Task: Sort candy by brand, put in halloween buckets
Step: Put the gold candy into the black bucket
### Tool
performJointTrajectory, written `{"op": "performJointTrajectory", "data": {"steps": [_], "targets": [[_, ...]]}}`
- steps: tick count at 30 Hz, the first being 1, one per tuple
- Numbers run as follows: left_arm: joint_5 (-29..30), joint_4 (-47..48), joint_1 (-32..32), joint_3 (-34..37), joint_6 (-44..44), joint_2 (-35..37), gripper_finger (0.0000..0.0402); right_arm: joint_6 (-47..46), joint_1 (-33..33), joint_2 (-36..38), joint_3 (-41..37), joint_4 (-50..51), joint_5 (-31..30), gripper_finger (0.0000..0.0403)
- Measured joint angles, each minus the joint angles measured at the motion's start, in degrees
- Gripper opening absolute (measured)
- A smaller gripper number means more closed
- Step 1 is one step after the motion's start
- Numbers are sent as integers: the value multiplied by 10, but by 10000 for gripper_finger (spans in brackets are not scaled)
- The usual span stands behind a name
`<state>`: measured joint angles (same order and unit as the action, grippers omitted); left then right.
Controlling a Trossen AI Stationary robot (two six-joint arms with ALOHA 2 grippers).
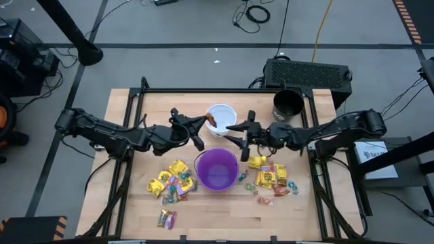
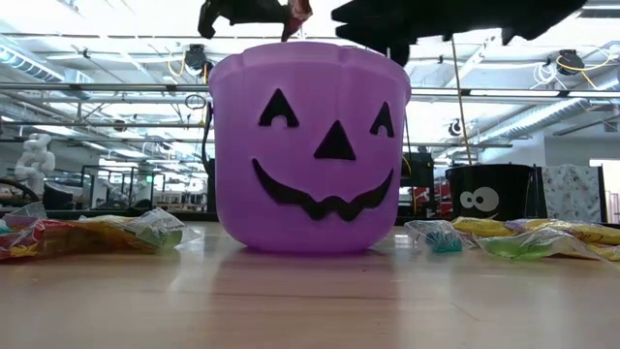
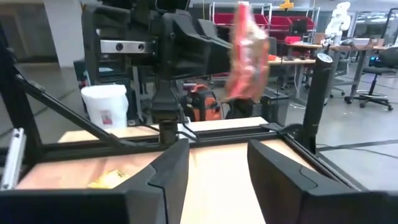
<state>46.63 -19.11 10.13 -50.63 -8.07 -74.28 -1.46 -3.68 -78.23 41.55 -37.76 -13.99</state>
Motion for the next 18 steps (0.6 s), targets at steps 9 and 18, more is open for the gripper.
{"op": "performJointTrajectory", "data": {"steps": [9, 18], "targets": [[-13, 0, 1, 0, 44, -11, 20, 37, 0, -54, 45, -3, -45, 157], [-40, 4, 1, 0, 45, -11, 20, 37, 3, -55, 47, -13, -40, 157]]}}
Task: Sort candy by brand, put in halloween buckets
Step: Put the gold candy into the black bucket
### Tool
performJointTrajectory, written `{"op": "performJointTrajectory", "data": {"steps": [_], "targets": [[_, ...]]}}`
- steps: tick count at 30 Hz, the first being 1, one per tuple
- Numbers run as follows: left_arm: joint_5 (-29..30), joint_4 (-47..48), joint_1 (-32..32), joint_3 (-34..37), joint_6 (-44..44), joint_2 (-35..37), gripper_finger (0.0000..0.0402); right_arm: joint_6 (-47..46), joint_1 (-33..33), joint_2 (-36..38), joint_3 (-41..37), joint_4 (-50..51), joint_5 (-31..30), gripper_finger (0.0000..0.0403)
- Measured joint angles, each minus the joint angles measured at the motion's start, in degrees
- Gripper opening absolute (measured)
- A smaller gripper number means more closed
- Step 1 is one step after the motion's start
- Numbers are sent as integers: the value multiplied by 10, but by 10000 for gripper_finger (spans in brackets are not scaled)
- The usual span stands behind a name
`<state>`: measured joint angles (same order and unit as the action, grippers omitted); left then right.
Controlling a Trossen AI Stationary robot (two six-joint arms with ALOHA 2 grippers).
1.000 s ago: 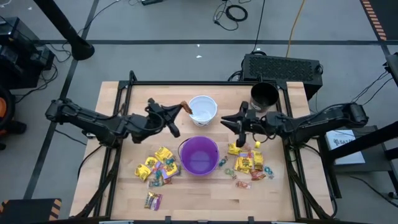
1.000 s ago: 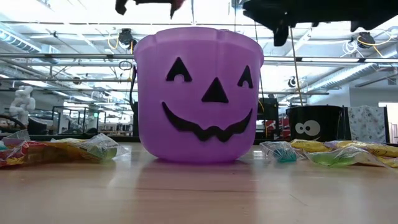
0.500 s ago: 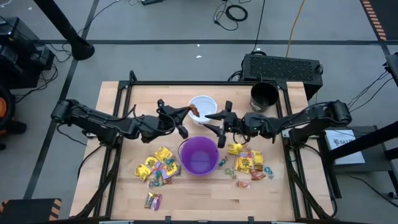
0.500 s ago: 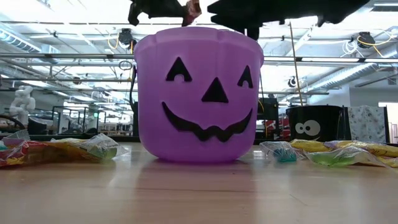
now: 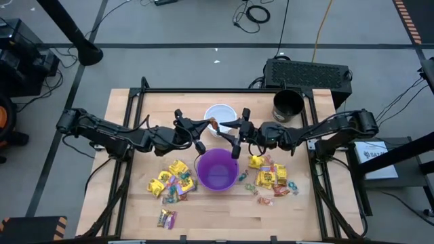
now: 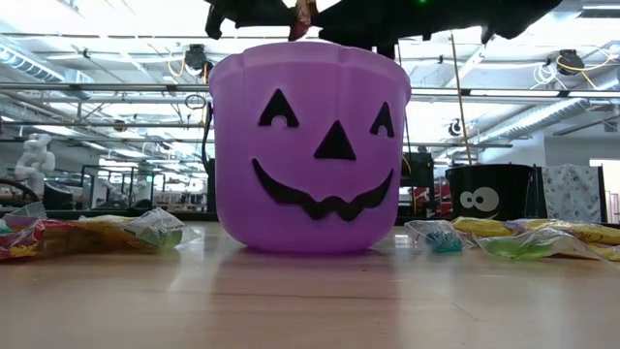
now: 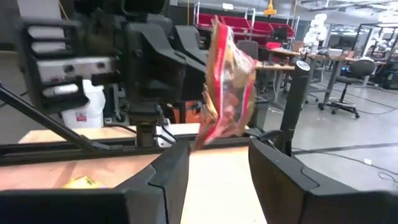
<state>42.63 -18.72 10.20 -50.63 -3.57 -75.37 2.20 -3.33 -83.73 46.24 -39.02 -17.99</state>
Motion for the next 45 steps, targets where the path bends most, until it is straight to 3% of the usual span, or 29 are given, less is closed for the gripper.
{"op": "performJointTrajectory", "data": {"steps": [5, 20, 24, 30, 33, 38, 41, 45], "targets": [[-1, 0, 0, 0, 0, -2, 20, -1, 3, 0, 0, 2, 2, 136], [-55, 0, 0, 0, 1, -2, 20, 10, 3, 0, 0, 9, 20, 12], [-54, 2, 0, 0, 28, -2, 20, 15, 3, 0, 0, 20, 20, 5], [10, 37, 9, 1, 26, 16, 26, 15, 4, 2, 0, 49, 20, 1], [9, 78, 20, 1, 13, 48, 56, 6, 4, 12, 0, 71, 20, 1], [-5, 188, 39, 1, -35, 117, 144, -32, 7, 53, 0, 113, 43, 0], [-6, 234, 51, 1, -35, 147, 187, -53, 19, 90, 0, 112, 116, 0], [-30, 254, 60, 1, -21, 159, 209, -75, 51, 151, 0, 69, 198, 0]]}}
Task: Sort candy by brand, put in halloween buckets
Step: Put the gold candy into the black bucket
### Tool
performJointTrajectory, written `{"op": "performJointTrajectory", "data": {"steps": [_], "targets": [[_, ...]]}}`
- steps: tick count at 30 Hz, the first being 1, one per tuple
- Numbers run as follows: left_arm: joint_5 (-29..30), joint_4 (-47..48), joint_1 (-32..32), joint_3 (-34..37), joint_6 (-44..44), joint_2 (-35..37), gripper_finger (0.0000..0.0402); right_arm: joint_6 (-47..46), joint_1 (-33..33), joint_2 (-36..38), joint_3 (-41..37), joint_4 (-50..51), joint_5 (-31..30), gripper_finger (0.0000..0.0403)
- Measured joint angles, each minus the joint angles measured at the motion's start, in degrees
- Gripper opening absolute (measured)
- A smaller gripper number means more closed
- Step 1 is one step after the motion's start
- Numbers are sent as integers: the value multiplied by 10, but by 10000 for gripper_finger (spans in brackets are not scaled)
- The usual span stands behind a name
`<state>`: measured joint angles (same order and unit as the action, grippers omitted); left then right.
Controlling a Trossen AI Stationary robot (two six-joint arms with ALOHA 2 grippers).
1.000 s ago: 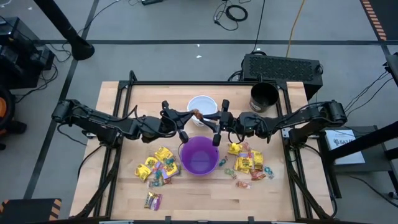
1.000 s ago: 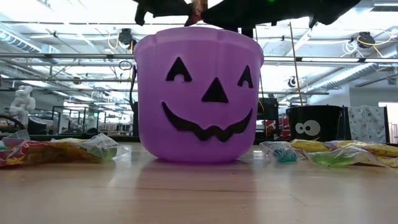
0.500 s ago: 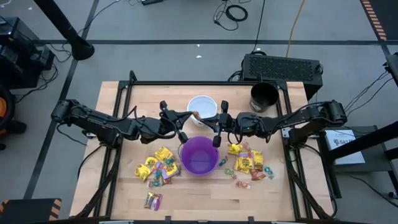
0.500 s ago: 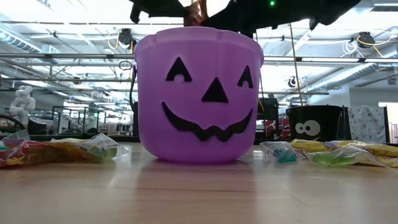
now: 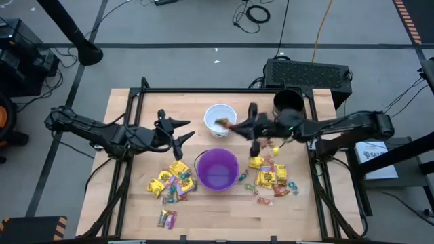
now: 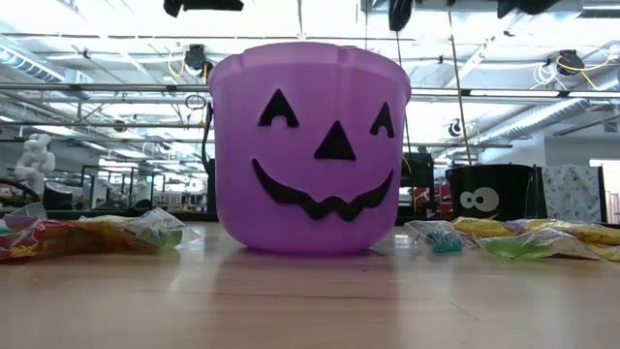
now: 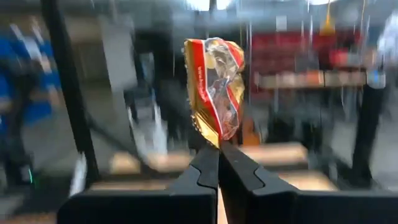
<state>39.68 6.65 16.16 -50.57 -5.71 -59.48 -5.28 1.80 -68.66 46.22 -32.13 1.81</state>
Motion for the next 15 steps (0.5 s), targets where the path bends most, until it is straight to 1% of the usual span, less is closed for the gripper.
{"op": "performJointTrajectory", "data": {"steps": [3, 5, 8, 10, 12, 15], "targets": [[-7, 1, 7, 0, 11, 0, 210, -13, 25, 37, 0, -46, 24, 0], [-7, 1, 10, 0, 18, -2, 211, -34, 37, 53, 0, -77, 28, 0], [-7, 0, 12, 0, 18, -3, 211, -38, 38, 66, 0, -95, 28, 0], [-7, -1, 12, 0, 18, -3, 211, -26, 33, 70, 0, -73, 43, 0], [-6, -1, 12, 0, 20, -3, 211, 0, 29, 73, 0, -29, 60, 0], [-6, -1, 12, 0, 20, -3, 211, 26, 24, 82, 0, 53, 52, 0]]}}
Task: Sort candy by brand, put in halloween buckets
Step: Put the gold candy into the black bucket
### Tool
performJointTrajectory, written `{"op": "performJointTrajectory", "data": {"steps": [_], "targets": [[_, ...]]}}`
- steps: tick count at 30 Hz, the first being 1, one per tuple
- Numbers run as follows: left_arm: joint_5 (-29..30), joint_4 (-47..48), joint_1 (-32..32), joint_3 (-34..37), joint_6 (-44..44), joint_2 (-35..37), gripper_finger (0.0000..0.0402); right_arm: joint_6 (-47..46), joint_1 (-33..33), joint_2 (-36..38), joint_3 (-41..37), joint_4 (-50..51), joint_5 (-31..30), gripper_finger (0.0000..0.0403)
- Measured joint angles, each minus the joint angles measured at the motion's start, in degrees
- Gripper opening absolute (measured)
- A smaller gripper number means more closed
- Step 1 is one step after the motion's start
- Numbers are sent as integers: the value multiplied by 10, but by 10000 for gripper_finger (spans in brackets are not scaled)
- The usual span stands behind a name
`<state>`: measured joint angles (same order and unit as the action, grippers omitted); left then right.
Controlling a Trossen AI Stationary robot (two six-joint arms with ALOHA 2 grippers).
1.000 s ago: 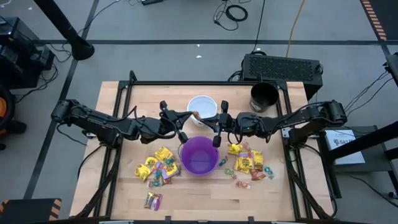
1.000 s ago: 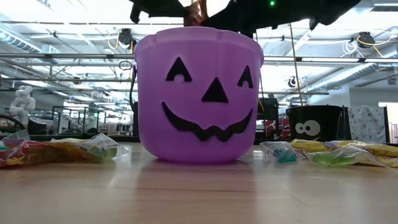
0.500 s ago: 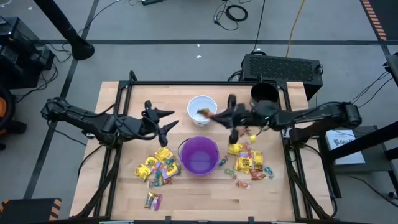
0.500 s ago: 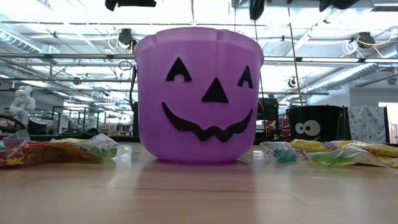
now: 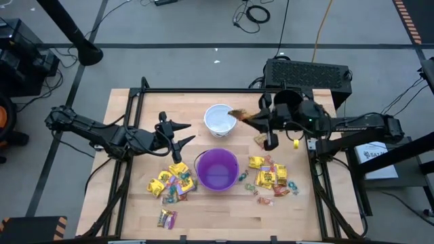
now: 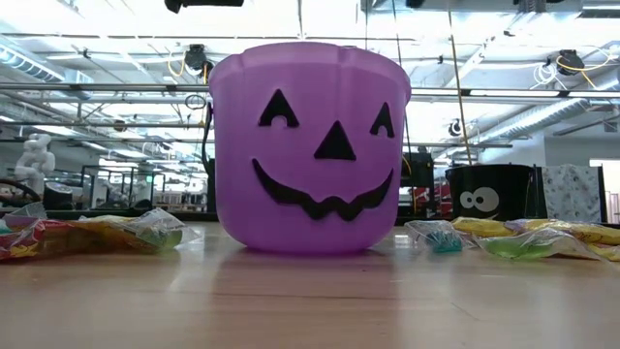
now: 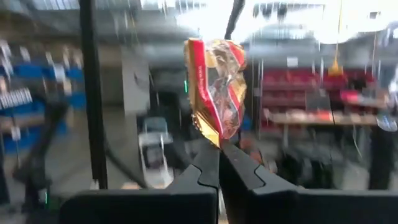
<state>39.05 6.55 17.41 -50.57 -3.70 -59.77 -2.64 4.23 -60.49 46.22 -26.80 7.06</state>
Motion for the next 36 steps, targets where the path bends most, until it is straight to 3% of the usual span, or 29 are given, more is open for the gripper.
{"op": "performJointTrajectory", "data": {"steps": [3, 5, 11, 14, 24, 30, 36], "targets": [[0, 0, 0, 0, 0, 0, 211, 1, 0, 14, 0, 87, -42, 0], [0, 0, 0, 0, 0, 0, 211, 1, 0, 35, 0, 152, -115, 0], [1, 0, 0, 0, 0, 0, 211, -8, 6, 115, 0, 383, -490, 0], [3, 0, -1, 0, 14, 0, 211, -52, 20, 126, 0, 492, -608, 0], [39, -6, -7, 0, 61, 0, 211, -289, 124, 48, 0, 781, -639, 0], [39, -6, -23, 0, 57, 0, 211, -334, 163, -21, 0, 809, -614, 11], [38, -6, -24, 0, 56, 0, 211, -352, 183, -51, 0, 809, -607, 90]]}}
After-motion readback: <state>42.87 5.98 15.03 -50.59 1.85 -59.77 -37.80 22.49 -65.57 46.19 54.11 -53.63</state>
